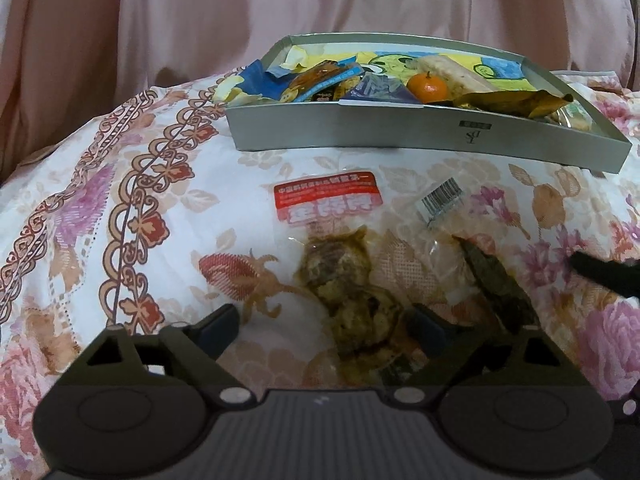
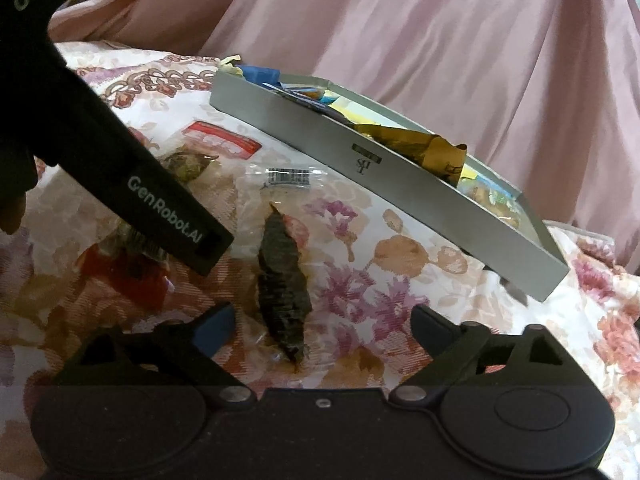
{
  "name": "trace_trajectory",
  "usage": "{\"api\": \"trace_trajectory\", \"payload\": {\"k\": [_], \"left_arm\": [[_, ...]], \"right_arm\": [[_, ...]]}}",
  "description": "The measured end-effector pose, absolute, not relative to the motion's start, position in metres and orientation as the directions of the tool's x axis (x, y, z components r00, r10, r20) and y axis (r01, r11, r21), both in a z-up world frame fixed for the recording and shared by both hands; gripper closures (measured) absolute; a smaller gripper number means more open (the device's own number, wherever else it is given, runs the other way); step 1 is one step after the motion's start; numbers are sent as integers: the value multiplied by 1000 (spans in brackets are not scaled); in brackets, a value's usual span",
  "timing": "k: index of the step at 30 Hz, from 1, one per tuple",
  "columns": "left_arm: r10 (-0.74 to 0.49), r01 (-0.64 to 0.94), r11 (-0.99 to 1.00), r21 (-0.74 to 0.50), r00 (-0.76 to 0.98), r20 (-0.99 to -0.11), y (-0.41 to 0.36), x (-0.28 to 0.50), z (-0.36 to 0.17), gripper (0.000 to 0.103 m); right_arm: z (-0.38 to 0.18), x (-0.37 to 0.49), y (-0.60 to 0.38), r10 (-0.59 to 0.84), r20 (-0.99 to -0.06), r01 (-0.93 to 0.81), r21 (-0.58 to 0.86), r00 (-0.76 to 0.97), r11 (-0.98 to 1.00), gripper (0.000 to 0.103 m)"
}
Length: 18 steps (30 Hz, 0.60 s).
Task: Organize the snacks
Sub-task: 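Grasp the red-label brown snack packet with the left tool while the right tool grasps the dark fish packet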
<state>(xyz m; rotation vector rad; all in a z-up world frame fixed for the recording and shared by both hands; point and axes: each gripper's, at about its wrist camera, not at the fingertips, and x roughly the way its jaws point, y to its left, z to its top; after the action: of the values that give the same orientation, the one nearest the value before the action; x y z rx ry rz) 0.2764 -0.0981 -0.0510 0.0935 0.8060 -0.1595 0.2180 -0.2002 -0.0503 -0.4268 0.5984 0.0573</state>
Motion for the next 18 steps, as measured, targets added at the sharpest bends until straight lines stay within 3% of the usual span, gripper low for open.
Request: {"api": "trace_trajectory", "payload": {"k": [5,9,13,15,18], "left_arm": [[-114,206,978,40,682,-723,-97,268,-47,33],[-124,220,975,39,680,-723,-94,263,-44,45],[-133,221,975,28,680,-721,-92,263,-43,42],[-134,215,976,23,684,-717,-91,266,-43,27],[-135,196,981,3,687,-714,-92,272,-44,24]], "right_arm": [[-46,220,-204,0,-602,-209,-277,799,938,46],[-43,220,-202,20,-620,-220,-247,785,944,52],[-41,218,-200,35,-618,-220,-226,786,949,52],[-40,220,-200,38,-613,-212,-214,789,954,46],[-42,223,-202,43,-616,-201,-190,787,961,37]]}}
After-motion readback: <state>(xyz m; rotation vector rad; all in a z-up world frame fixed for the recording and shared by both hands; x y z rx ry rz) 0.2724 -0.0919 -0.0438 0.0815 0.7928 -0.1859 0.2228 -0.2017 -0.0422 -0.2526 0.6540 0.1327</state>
